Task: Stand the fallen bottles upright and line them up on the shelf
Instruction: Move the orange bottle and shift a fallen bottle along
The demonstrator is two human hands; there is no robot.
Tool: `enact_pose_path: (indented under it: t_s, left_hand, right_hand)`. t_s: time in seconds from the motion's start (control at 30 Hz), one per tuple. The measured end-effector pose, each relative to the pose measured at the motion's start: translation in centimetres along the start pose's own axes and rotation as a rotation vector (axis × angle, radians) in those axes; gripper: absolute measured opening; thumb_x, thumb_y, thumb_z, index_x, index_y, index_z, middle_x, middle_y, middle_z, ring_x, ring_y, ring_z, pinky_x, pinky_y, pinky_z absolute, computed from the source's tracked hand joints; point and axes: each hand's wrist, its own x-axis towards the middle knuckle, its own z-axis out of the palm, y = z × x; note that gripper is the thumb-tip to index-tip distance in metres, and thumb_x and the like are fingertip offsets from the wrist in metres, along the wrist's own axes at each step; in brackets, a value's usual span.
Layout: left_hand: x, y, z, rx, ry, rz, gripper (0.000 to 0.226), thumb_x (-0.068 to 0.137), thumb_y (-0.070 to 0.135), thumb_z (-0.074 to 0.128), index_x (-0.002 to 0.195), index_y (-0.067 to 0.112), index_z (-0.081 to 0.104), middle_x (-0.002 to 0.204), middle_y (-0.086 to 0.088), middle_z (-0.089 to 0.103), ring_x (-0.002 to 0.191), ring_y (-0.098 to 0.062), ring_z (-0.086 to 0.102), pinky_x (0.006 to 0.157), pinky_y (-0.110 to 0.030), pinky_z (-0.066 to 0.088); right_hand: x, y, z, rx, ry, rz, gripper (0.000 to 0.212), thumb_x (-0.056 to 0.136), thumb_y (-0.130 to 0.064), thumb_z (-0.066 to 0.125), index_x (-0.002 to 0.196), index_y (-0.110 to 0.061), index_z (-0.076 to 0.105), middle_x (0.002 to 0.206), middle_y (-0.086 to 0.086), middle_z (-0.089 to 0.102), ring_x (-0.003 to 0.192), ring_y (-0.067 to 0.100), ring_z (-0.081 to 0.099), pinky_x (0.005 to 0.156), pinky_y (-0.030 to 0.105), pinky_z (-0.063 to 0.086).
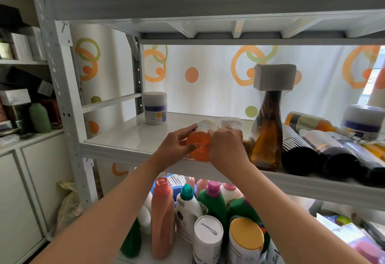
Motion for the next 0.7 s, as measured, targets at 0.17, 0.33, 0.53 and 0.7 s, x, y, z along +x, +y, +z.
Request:
enact_pose_path:
  t_s: [0.17, 0.33, 0.53, 0.7]
  left_hand:
    - [-0.12, 0.17, 0.17, 0.030, 0.020, 0.033, 0.062, 0.085, 0.016, 0.064, 0.141, 0.016, 0.037, 0.138, -0.006, 0.049, 0.121, -0.023, 0.052, 0.095, -0.029, 0.046]
    - [-0.12, 0.20, 0.06, 0.055, 0.023, 0.018, 0.061, 0.087, 0.017, 0.062, 0.142, 0.018, 0.036, 0.140, -0.005, 0.048, 0.123, -0.023, 0.051, 0.094, -0.027, 0.047]
    - [-0.09, -0.14, 0.01, 0.048, 0.031, 0.006, 0.061, 0.087, 0.018, 0.062, 0.142, 0.019, 0.036, 0.139, -0.005, 0.049, 0.123, -0.024, 0.051, 0.092, -0.024, 0.047]
    - [-0.41, 0.51, -0.33, 0.063, 0.053, 0.038, 0.055, 0.088, 0.023, 0.063, 0.138, 0.024, 0.040, 0.141, 0.003, 0.045, 0.123, -0.010, 0.045, 0.097, -0.025, 0.041]
  right_hand:
    - [-0.37, 0.18, 0.39, 0.058, 0.031, 0.010, 0.041, 0.090, -0.040, 0.056, 0.123, -0.017, 0.052, 0.116, 0.003, 0.061, 0.106, 0.019, 0.053, 0.098, 0.034, 0.036]
    - [-0.26, 0.13, 0.53, 0.092, 0.043, 0.011, 0.041, 0.090, -0.041, 0.054, 0.123, -0.017, 0.052, 0.117, 0.003, 0.061, 0.107, 0.019, 0.053, 0.098, 0.034, 0.035]
    - [-0.06, -0.02, 0.20, 0.093, 0.040, 0.005, 0.041, 0.090, -0.044, 0.053, 0.120, -0.016, 0.053, 0.114, 0.002, 0.062, 0.104, 0.018, 0.054, 0.097, 0.033, 0.036]
    - [-0.26, 0.01, -0.08, 0.131, 0.048, 0.009, 0.043, 0.092, -0.040, 0.052, 0.128, -0.018, 0.047, 0.123, 0.003, 0.059, 0.111, 0.019, 0.053, 0.101, 0.036, 0.036]
